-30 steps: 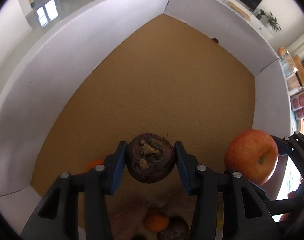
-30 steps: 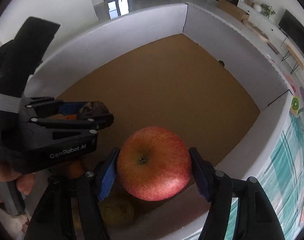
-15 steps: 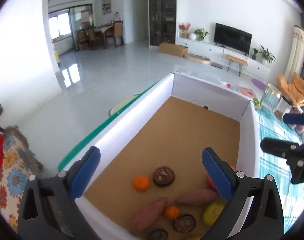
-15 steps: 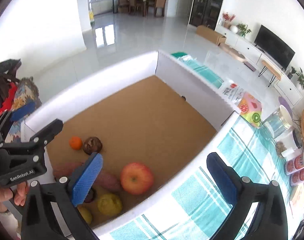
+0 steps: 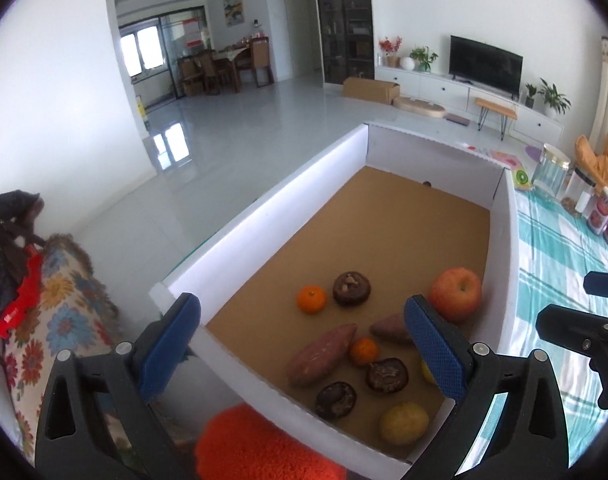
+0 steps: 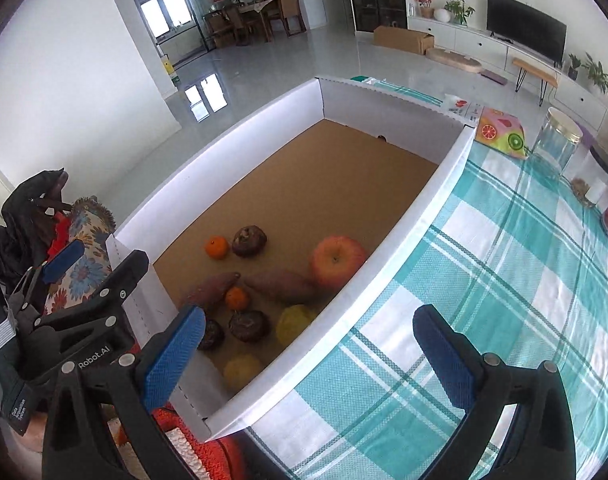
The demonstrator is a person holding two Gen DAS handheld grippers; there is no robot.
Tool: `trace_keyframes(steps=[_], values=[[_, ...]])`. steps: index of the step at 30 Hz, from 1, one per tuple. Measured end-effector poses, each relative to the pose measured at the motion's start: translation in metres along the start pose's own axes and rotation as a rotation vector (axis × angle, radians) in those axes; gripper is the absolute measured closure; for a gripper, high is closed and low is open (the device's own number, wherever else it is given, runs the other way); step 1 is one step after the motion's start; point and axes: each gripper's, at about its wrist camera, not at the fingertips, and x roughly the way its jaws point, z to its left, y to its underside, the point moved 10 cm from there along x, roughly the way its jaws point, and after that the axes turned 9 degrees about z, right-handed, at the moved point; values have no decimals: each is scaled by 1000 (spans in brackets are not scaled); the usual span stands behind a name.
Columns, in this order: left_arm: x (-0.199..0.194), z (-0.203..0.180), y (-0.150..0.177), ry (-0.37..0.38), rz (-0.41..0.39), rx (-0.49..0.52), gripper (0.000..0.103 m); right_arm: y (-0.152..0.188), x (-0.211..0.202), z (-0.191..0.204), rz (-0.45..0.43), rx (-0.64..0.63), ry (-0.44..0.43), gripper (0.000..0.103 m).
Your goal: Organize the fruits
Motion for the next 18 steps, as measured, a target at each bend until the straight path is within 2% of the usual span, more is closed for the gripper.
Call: trace_keyframes(steps=[7,18], values=[[1,6,4,17,43,-28,1,-7,2,9,-7,-55,65,0],[1,15,6,31,68,-48,1,-14,7,24,1,-90,92,0]])
